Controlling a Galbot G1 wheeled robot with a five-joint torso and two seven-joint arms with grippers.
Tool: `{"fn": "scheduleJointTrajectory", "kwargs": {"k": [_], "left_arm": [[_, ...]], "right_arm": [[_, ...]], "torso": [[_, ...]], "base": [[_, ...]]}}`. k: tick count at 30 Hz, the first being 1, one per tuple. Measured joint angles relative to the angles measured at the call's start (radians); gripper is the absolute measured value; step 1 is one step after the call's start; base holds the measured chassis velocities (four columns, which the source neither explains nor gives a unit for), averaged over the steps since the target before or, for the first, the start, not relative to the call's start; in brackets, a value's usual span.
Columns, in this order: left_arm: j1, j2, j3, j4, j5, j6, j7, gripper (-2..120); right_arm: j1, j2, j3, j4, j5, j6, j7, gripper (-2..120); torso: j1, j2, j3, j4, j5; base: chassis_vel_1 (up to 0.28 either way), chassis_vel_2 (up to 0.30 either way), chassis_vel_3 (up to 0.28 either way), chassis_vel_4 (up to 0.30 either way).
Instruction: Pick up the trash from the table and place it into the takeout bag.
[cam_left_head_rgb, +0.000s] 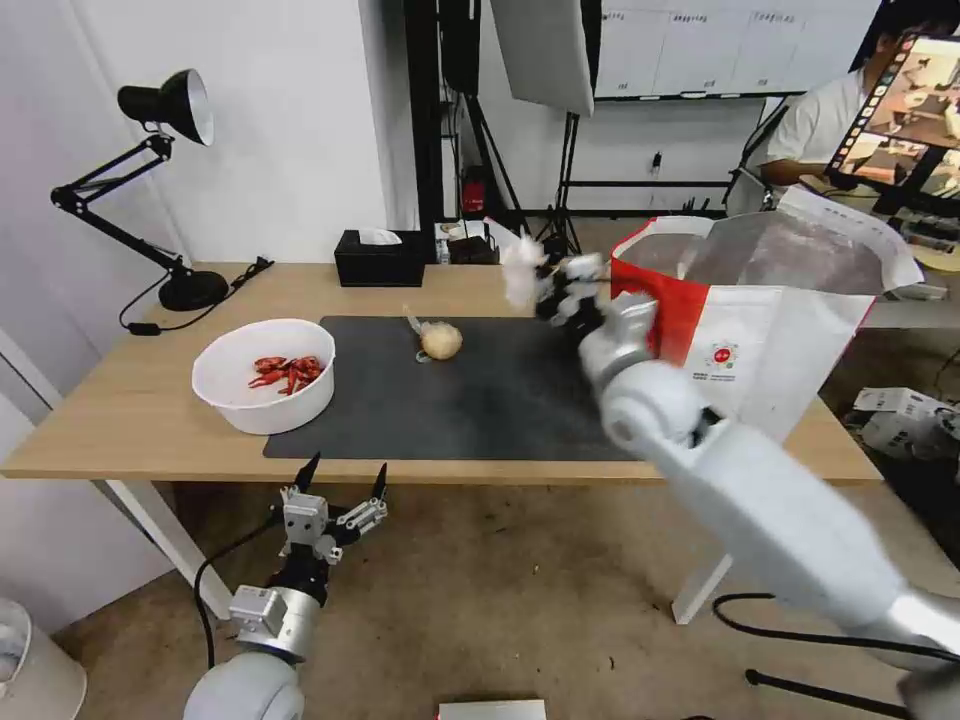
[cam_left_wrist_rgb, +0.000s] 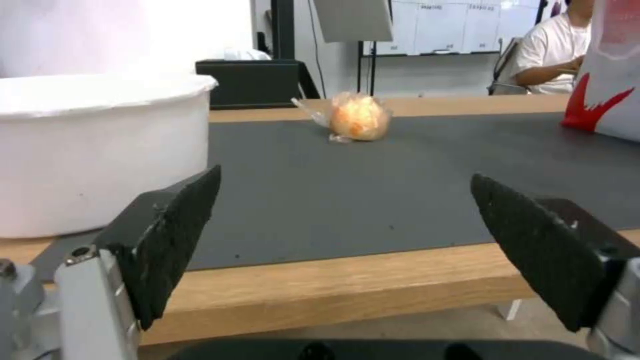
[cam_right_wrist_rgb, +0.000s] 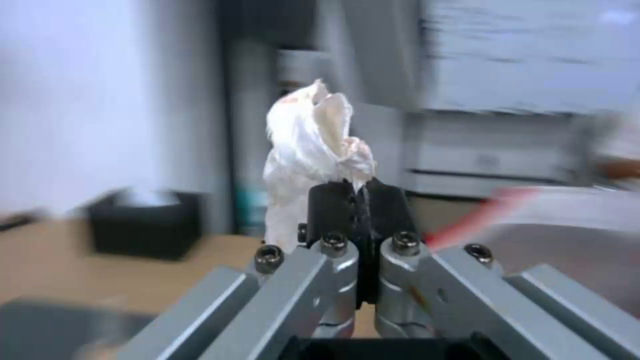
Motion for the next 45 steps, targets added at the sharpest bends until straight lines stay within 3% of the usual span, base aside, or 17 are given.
{"fn": "scheduleJointTrajectory", "kwargs": {"k": [2, 5, 12, 15, 18, 30, 33, 40, 45], "left_arm": [[0.0, -0.003, 0.004, -0.003, 0.001, 0.001, 0.002, 100], [0.001, -0.007, 0.01, -0.01, 0.004, 0.002, 0.008, 100], [0.001, -0.011, 0.015, -0.018, 0.004, 0.005, 0.012, 100], [0.0, -0.011, 0.015, -0.017, 0.002, 0.005, 0.013, 100], [0.001, -0.009, 0.015, -0.016, -0.002, 0.006, 0.013, 100], [-0.006, -0.008, 0.019, -0.013, -0.008, 0.008, 0.013, 100], [-0.006, -0.007, 0.02, -0.014, -0.008, 0.008, 0.013, 100], [-0.018, -0.009, 0.027, -0.021, -0.008, 0.008, 0.013, 100], [-0.009, -0.021, 0.016, -0.033, -0.005, 0.009, 0.014, 100]], "right_arm": [[0.046, -0.035, 0.028, 0.013, 0.097, -0.078, 0.161, 0], [0.079, -0.07, 0.044, 0.0, 0.171, -0.125, 0.246, 0], [0.072, -0.105, 0.055, -0.026, 0.19, -0.135, 0.254, 0], [0.051, -0.115, 0.059, -0.028, 0.145, -0.123, 0.204, 0], [0.038, -0.124, 0.07, -0.017, 0.14, -0.137, 0.201, 15], [0.016, -0.138, 0.085, 0.011, 0.137, -0.147, 0.202, 55], [-0.004, -0.146, 0.1, 0.028, 0.139, -0.142, 0.176, 65], [-0.154, -0.186, 0.173, 0.142, 0.138, 0.033, -0.112, 92], [-0.307, -0.186, 0.21, 0.224, 0.093, 0.139, -0.253, 100]], "torso": [[0.0, 0.0, 0.0, 0.0, -0.0002], [0.0, 0.0, 0.0, 0.0001, -0.0003], [0.0, 0.0, 0.0, 0.0, -0.0002], [0.0, 0.0, 0.0, 0.0002, -0.0001], [0.0, 0.0, 0.0, 0.0001, -0.0003], [0.0, 0.0, 0.0, 0.0002, -0.0004], [0.0, 0.0, 0.0, 0.0003, -0.0004], [0.0, 0.0, 0.0, 0.0003, -0.0005], [0.0, 0.0, 0.0, -0.0005, -0.0005]], "base": [[0.0, 0.0, 0.0, 0.0], [0.0, 0.0, 0.0, 0.0], [0.0, 0.0, 0.0, 0.0], [0.0, 0.0, 0.0, 0.0], [0.0, 0.0, 0.0, 0.0], [0.0, 0.0, 0.0, 0.0], [0.0, 0.0, 0.0, 0.0], [0.0, 0.0, 0.0, 0.0], [0.0, 0.0, 0.0, 0.0]]}}
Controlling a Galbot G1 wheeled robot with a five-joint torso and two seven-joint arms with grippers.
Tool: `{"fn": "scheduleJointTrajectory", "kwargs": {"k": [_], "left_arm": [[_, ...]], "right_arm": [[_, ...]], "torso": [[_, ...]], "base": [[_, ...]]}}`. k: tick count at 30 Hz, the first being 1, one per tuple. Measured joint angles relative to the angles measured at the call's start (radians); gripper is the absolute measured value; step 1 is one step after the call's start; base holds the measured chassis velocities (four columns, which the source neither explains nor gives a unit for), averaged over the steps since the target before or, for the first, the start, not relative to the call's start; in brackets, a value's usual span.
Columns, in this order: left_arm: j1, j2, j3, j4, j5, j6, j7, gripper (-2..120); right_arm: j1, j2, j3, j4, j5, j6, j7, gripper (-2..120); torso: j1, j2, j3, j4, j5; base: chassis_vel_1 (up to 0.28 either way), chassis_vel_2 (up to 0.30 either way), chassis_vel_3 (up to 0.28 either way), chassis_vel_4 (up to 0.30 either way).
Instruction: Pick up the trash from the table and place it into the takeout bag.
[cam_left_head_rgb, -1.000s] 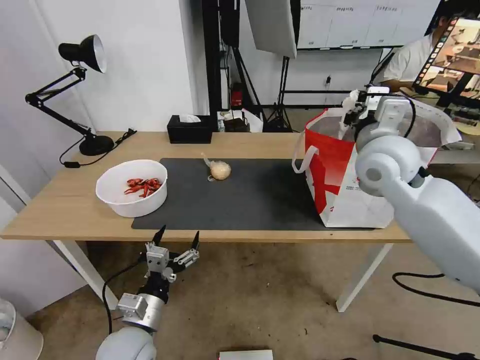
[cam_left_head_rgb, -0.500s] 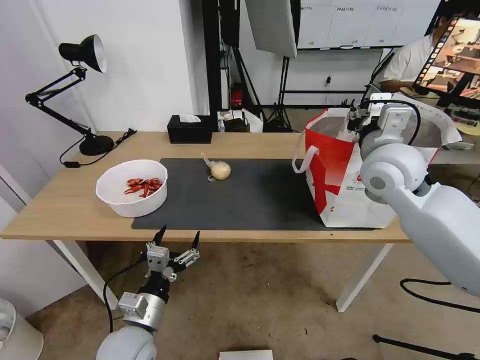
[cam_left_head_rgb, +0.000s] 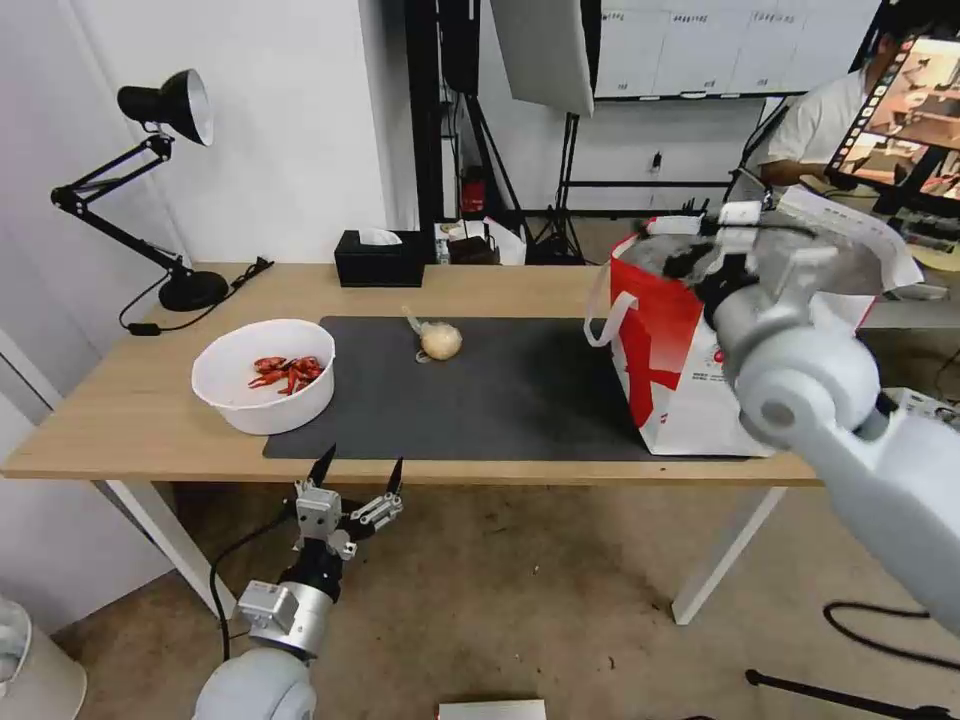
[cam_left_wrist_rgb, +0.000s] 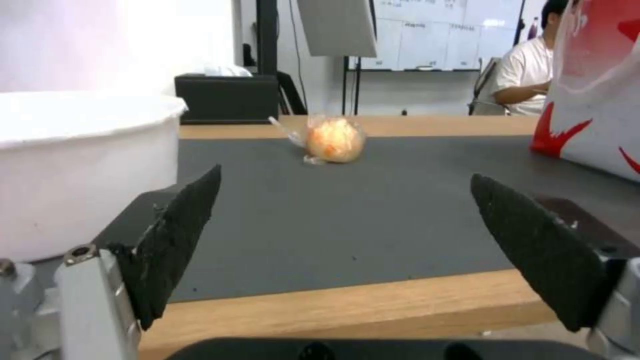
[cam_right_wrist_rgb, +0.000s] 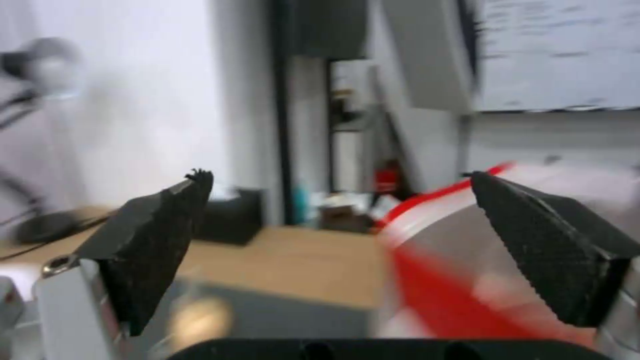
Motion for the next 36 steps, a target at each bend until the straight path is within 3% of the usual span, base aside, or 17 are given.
{"fn": "scheduleJointTrajectory", "kwargs": {"k": [3, 5, 7, 15, 19, 25, 36], "left_arm": [[0.049, -0.031, -0.042, -0.028, 0.023, -0.006, -0.001, 100], [0.052, -0.034, -0.044, -0.029, 0.026, -0.006, -0.001, 100], [0.058, -0.041, -0.046, -0.029, 0.032, -0.008, -0.001, 100], [0.078, -0.046, -0.055, -0.021, 0.057, -0.002, -0.004, 100], [0.087, -0.046, -0.063, -0.001, 0.067, 0.012, -0.006, 100], [0.087, -0.045, -0.065, 0.012, 0.068, 0.016, -0.005, 100], [0.081, -0.041, -0.061, 0.02, 0.065, 0.015, -0.004, 100]], "right_arm": [[-0.16, 0.023, 0.014, 0.044, -0.086, 0.081, -0.109, 100], [-0.21, 0.026, 0.028, 0.057, -0.112, 0.104, -0.13, 100], [-0.386, 0.049, 0.078, 0.074, -0.213, 0.18, -0.185, 100], [-0.735, 0.182, 0.166, 0.041, -0.489, 0.327, -0.206, 100], [-0.823, 0.243, 0.164, 0.001, -0.59, 0.344, -0.185, 100], [-0.858, 0.282, 0.151, -0.025, -0.627, 0.342, -0.17, 100], [-0.857, 0.286, 0.143, -0.03, -0.632, 0.327, -0.163, 100]], "torso": [[0.0, 0.0, 0.0, 0.0016, 0.0003], [0.0, 0.0, 0.0, 0.0015, 0.0001], [0.0, 0.0, 0.0, 0.0005, 0.0], [0.0, 0.0, 0.0, 0.0004, 0.0], [0.0, 0.0, 0.0, 0.0006, 0.0], [0.0, 0.0, 0.0, 0.0006, 0.0], [0.0, 0.0, 0.0, 0.0007, 0.0]], "base": [[0.0, 0.0, 0.0, 0.0], [0.0, 0.0, 0.0, 0.0], [0.0, 0.0, 0.0, 0.0], [0.0, 0.0, 0.0, 0.0], [0.0, 0.0, 0.0, 0.0], [0.0, 0.0, 0.0, 0.0], [0.0, 0.0, 0.0, 0.0]]}}
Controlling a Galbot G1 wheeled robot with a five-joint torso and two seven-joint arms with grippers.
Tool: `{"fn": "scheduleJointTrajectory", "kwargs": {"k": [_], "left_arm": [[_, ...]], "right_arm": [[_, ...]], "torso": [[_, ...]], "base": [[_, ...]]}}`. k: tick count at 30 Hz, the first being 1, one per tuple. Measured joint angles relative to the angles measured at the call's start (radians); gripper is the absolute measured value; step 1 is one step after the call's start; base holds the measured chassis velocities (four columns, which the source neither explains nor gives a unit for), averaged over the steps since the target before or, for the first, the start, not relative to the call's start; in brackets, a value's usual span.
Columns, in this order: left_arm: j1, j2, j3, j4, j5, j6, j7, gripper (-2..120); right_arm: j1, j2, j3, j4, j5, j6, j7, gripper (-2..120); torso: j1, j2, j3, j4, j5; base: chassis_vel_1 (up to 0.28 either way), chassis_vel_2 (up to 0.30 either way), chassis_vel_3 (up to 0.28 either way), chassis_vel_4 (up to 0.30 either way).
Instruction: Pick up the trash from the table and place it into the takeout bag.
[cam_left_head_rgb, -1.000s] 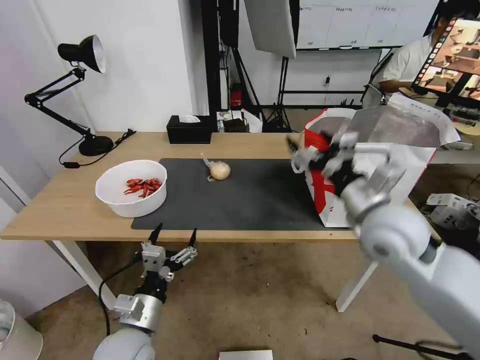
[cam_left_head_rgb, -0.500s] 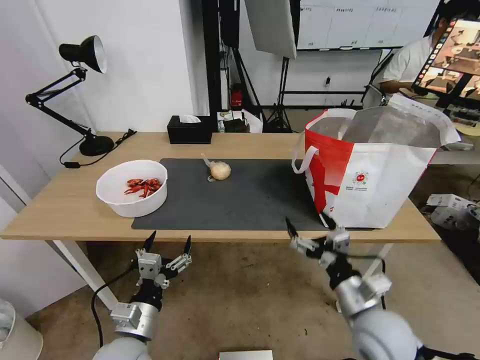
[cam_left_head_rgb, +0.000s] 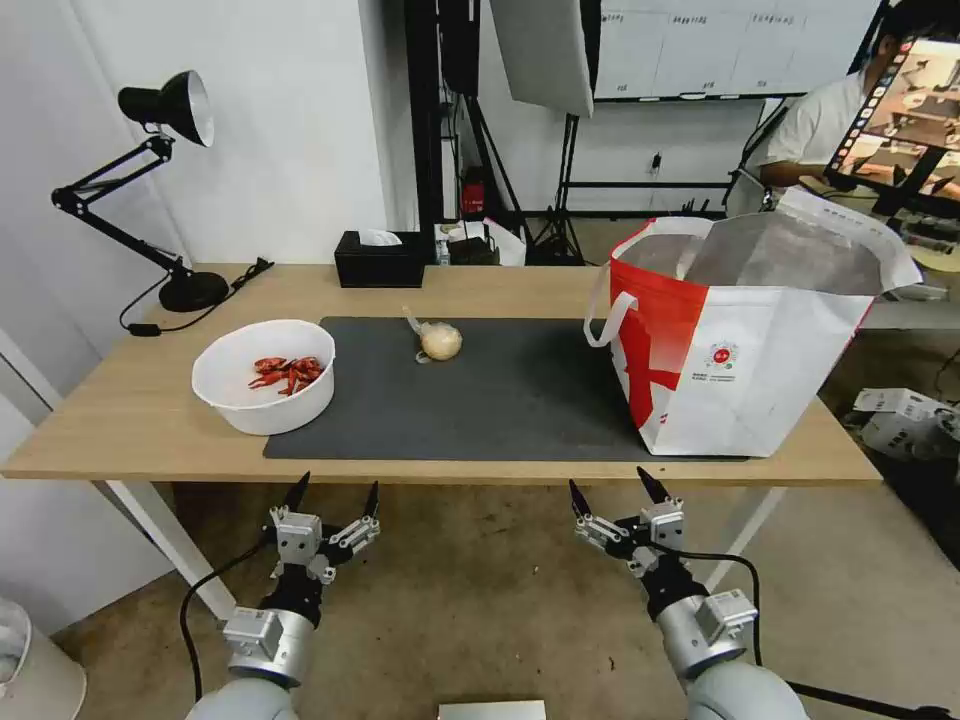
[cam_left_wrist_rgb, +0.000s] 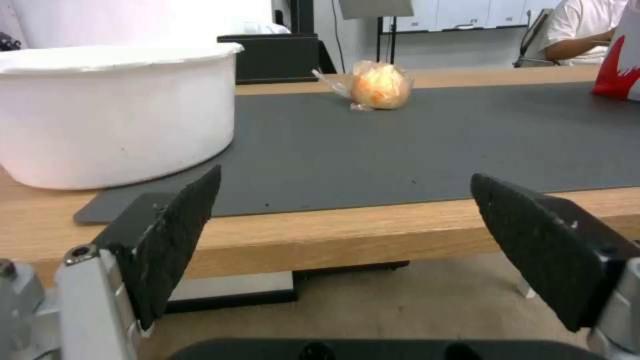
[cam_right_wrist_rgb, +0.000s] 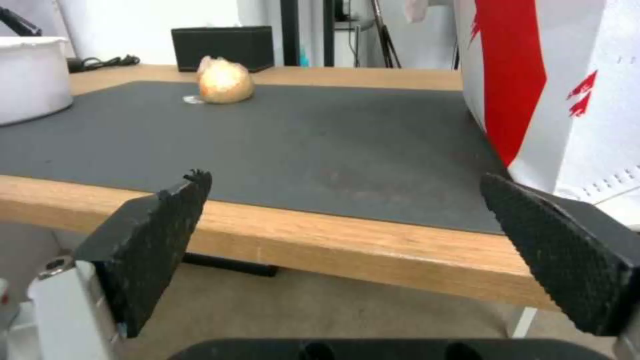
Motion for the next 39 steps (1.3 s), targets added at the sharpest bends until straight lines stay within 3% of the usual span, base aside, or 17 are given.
{"fn": "scheduleJointTrajectory", "kwargs": {"k": [15, 23, 26, 27, 30, 31, 33, 34, 37, 39], "left_arm": [[-0.031, 0.028, 0.018, 0.018, -0.011, -0.002, 0.003, 100], [-0.048, 0.048, 0.031, 0.022, -0.024, -0.002, 0.005, 100], [-0.044, 0.049, 0.023, 0.017, -0.027, -0.002, 0.005, 100], [-0.044, 0.049, 0.023, 0.017, -0.027, -0.002, 0.005, 100], [-0.043, 0.045, 0.02, 0.02, -0.028, -0.003, 0.005, 100], [-0.043, 0.045, 0.02, 0.02, -0.028, -0.003, 0.005, 100], [-0.04, 0.042, 0.02, 0.022, -0.028, -0.003, 0.005, 100], [-0.04, 0.042, 0.02, 0.022, -0.028, -0.003, 0.005, 100], [-0.036, 0.039, 0.016, 0.027, -0.027, -0.004, 0.006, 100], [-0.035, 0.039, 0.015, 0.028, -0.027, -0.005, 0.005, 100]], "right_arm": [[0.085, 0.009, -0.037, -0.057, 0.035, -0.012, -0.033, 100], [0.394, -0.044, -0.148, -0.108, 0.185, -0.105, -0.043, 100], [0.618, -0.064, -0.284, -0.188, 0.286, -0.145, -0.043, 100], [0.618, -0.064, -0.284, -0.188, 0.286, -0.145, -0.043, 100], [0.851, -0.015, -0.433, -0.317, 0.405, -0.185, -0.022, 100], [0.851, -0.015, -0.433, -0.317, 0.405, -0.185, -0.022, 100], [1.006, 0.053, -0.517, -0.444, 0.457, -0.197, -0.007, 100], [1.006, 0.053, -0.517, -0.444, 0.457, -0.197, -0.007, 100], [1.15, 0.161, -0.596, -0.622, 0.494, -0.207, -0.006, 100], [1.185, 0.196, -0.617, -0.678, 0.501, -0.22, -0.005, 100]], "torso": [[0.0, 0.0, 0.0, -0.0002, 0.0001], [0.0, 0.0, 0.0, -0.0004, 0.0], [0.0, 0.0, 0.0, 0.0001, 0.0003], [0.0, 0.0, 0.0, 0.0001, 0.0003], [0.0, 0.0, 0.0, -0.0001, 0.0001], [0.0, 0.0, 0.0, -0.0001, 0.0001], [0.0, 0.0, 0.0, 0.0004, -0.0006], [0.0, 0.0, 0.0, 0.0004, -0.0006], [0.0, 0.0, 0.0, 0.0002, -0.0002], [0.0, 0.0, 0.0, 0.0002, -0.0003]], "base": [[0.0, 0.0, 0.0, 0.0], [0.0, 0.0, 0.0, 0.0], [0.0, 0.0, 0.0, 0.0], [0.0, 0.0, 0.0, 0.0], [0.0, 0.0, 0.0, 0.0], [0.0, 0.0, 0.0, 0.0], [0.0, 0.0, 0.0, 0.0], [0.0, 0.0, 0.0, 0.0], [0.0, 0.0, 0.0, 0.0], [0.0, 0.0, 0.0, 0.0]]}}
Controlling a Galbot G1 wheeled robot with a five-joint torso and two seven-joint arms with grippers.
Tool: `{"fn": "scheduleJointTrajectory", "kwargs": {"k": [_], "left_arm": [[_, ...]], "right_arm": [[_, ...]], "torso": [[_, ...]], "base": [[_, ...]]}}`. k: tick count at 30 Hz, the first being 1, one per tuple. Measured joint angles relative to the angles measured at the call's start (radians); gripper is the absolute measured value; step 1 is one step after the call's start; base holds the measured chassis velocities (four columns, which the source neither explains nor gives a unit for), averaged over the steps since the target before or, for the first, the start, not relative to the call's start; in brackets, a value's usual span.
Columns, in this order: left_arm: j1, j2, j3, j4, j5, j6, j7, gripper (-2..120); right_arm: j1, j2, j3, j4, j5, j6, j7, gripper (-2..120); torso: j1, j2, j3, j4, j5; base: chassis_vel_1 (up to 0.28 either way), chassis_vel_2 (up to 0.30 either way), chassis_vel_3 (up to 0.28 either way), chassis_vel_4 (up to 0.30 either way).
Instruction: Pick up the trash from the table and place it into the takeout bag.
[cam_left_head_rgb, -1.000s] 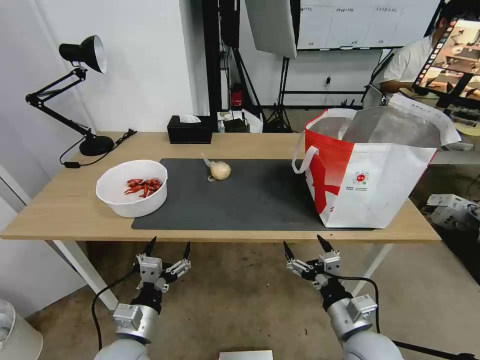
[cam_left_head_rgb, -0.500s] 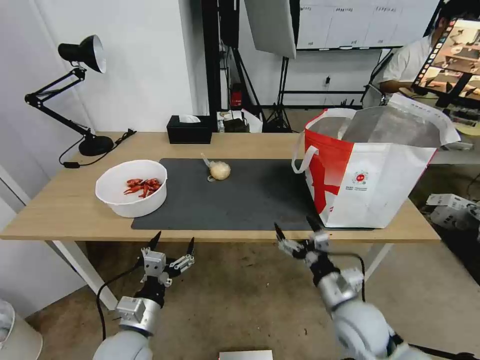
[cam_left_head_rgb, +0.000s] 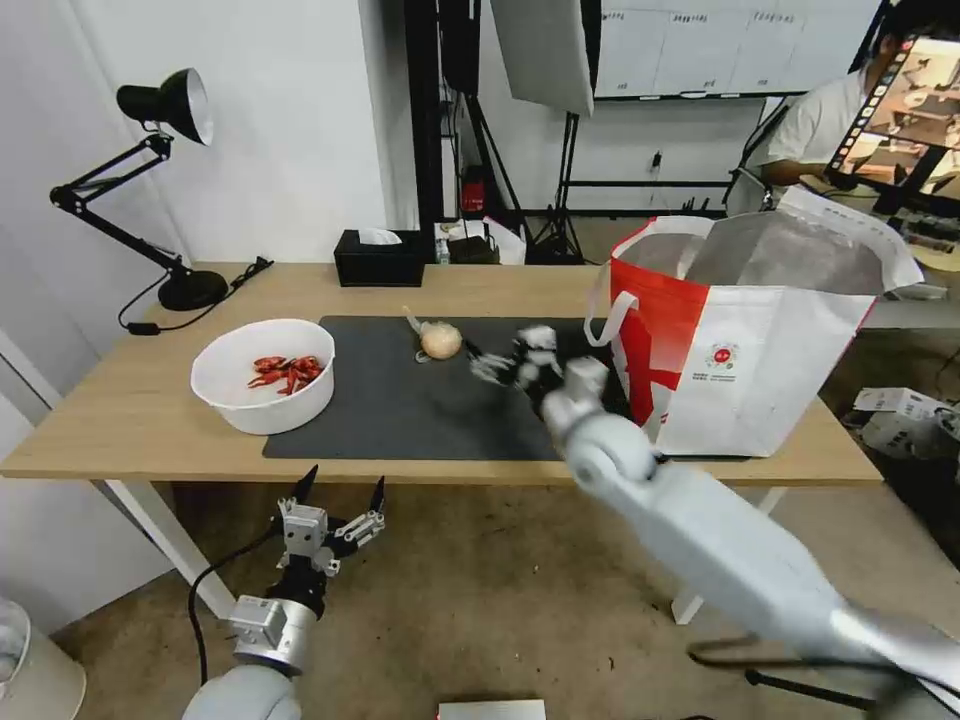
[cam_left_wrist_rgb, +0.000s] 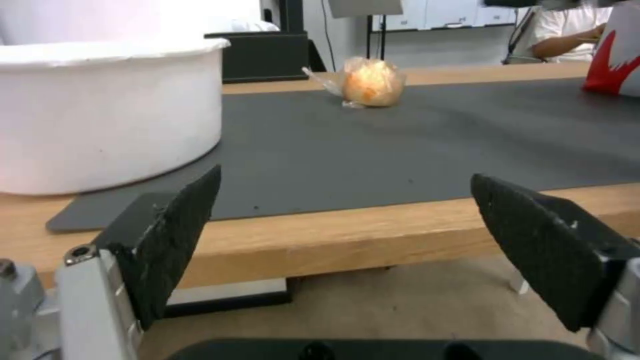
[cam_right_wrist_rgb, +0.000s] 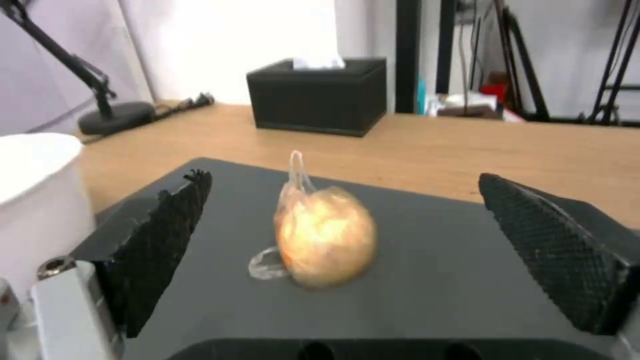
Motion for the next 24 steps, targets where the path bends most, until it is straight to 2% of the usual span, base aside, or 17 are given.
{"fn": "scheduleJointTrajectory", "kwargs": {"k": [2, 3, 5, 6, 8, 10, 11, 12, 14, 16, 20, 24], "left_arm": [[0.001, 0.0, -0.001, 0.005, 0.0, -0.001, 0.0, 100], [0.001, 0.0, -0.001, 0.005, 0.0, -0.001, 0.0, 100], [-0.003, -0.002, 0.0, 0.012, 0.0, -0.002, 0.0, 100], [-0.003, -0.002, 0.0, 0.012, 0.0, -0.002, 0.0, 100], [-0.006, -0.006, 0.003, 0.016, 0.001, -0.002, 0.0, 100], [-0.008, -0.008, 0.005, 0.02, 0.001, -0.003, 0.0, 100], [-0.008, -0.008, 0.005, 0.02, 0.001, -0.003, 0.0, 100], [-0.008, -0.009, 0.005, 0.022, 0.001, -0.004, 0.0, 100], [-0.008, -0.009, 0.005, 0.024, 0.001, -0.007, 0.0, 100], [-0.007, -0.01, 0.004, 0.026, 0.001, -0.015, 0.0, 100], [-0.011, -0.013, 0.003, 0.028, 0.0, -0.017, -0.001, 100], [-0.01, -0.015, 0.0, 0.028, -0.005, -0.02, -0.001, 100]], "right_arm": [[0.062, 0.056, -0.032, -0.103, 0.003, -0.037, 0.003, 100], [0.062, 0.056, -0.032, -0.103, 0.003, -0.037, 0.003, 100], [0.123, 0.122, -0.054, -0.214, -0.002, -0.071, 0.005, 100], [0.123, 0.122, -0.054, -0.214, -0.002, -0.071, 0.005, 100], [0.167, 0.189, -0.059, -0.316, -0.019, -0.09, -0.001, 100], [0.196, 0.254, -0.052, -0.408, -0.044, -0.101, -0.017, 100], [0.196, 0.254, -0.052, -0.408, -0.044, -0.101, -0.017, 100], [0.213, 0.299, -0.04, -0.475, -0.064, -0.107, -0.036, 100], [0.221, 0.322, -0.032, -0.511, -0.075, -0.11, -0.045, 100], [0.24, 0.372, -0.011, -0.597, -0.108, -0.124, -0.068, 100], [0.258, 0.4, -0.003, -0.671, -0.159, -0.135, -0.095, 100], [0.261, 0.4, -0.019, -0.678, -0.169, -0.162, -0.103, 100]], "torso": [[0.0, 0.0, 0.0, -0.0002, 0.0002], [0.0, 0.0, 0.0, -0.0002, 0.0002], [0.0, 0.0, 0.0, -0.0003, 0.0001], [0.0, 0.0, 0.0, -0.0003, 0.0001], [0.0, 0.0, 0.0, -0.0003, 0.0], [0.0, 0.0, 0.0, -0.0003, 0.0001], [0.0, 0.0, 0.0, -0.0003, 0.0001], [0.0, 0.0, 0.0, 0.0001, 0.0002], [0.0, 0.0, 0.0, -0.0001, 0.0], [0.0, 0.0, 0.0, 0.0, 0.0002], [0.0, 0.0, 0.0, -0.0002, 0.0002], [0.0, 0.0, 0.0, -0.0004, 0.0004]], "base": [[0.0, 0.0, 0.0, 0.0], [0.0, 0.0, 0.0, 0.0], [0.0, 0.0, 0.0, 0.0], [0.0, 0.0, 0.0, 0.0], [0.0, 0.0, 0.0, 0.0], [0.0, 0.0, 0.0, 0.0], [0.0, 0.0, 0.0, 0.0], [0.0, 0.0, 0.0, 0.0], [0.0, 0.0, 0.0, 0.0], [0.0, 0.0, 0.0, 0.0], [0.0, 0.0, 0.0, 0.0], [0.0, 0.0, 0.0, 0.0]]}}
